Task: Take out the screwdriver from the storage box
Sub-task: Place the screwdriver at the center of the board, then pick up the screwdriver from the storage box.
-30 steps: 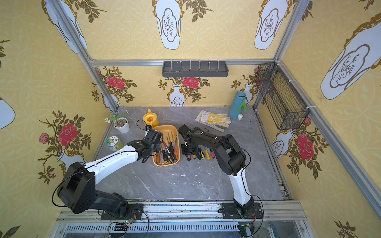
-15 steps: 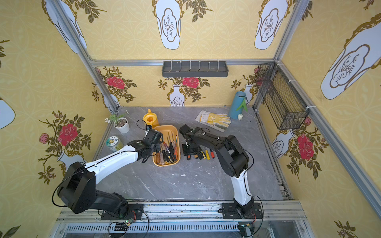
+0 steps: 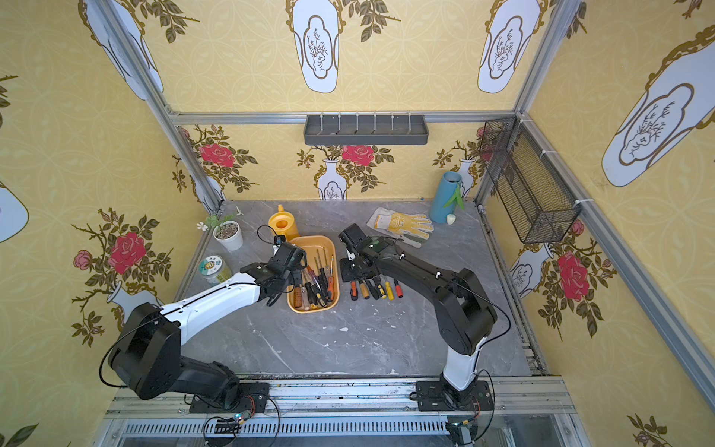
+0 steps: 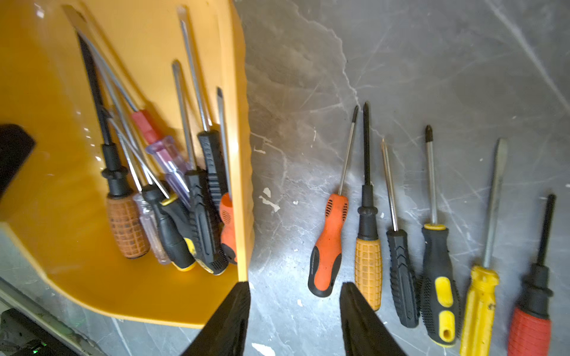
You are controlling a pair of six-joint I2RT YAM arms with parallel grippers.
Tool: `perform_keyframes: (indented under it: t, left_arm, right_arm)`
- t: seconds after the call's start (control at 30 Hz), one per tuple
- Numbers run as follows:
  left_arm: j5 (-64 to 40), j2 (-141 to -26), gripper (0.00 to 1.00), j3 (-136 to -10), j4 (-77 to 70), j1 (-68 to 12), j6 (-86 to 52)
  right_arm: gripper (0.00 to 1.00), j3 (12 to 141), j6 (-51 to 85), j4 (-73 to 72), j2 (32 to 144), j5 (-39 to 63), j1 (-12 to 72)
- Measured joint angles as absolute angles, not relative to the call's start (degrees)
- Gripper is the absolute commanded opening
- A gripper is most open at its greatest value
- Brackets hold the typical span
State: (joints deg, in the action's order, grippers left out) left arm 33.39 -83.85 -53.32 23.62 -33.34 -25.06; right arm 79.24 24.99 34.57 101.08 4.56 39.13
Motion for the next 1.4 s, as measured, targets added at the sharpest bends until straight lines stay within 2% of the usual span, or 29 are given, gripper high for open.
perform_keyframes:
  t: [0.27,0.43,0.8,0.9,1.4]
  left_arm:
    - [32.8,-84.1,0.0,-53.7,23.6,-33.3,-25.0]
    - [31.7,-84.3,0.0,-54.2,23.6,-33.3,-24.5]
    - [28.7,-85.0,0.0,-54.7,23.4,-33.4,-24.0]
    - [28.4,-85.0,0.0,-54.7,23.4,-33.4,-24.0]
    - [28.3,-86.0,0.0,-54.7,22.5,-33.3,-23.9]
  right_arm:
    - [0.46,79.8,24.0,32.1,99.5,4.5,41.8]
    - [0.42,81.0,23.5,30.0,102.3,5.1,43.9]
    - [0.4,82.4,23.6,25.5,108.9,7.4,45.8]
    - [0.36,82.5,23.8,24.8,110.1,7.4,46.2]
    - [0.3,87.8,25.3,27.0,116.8,2.0,46.1]
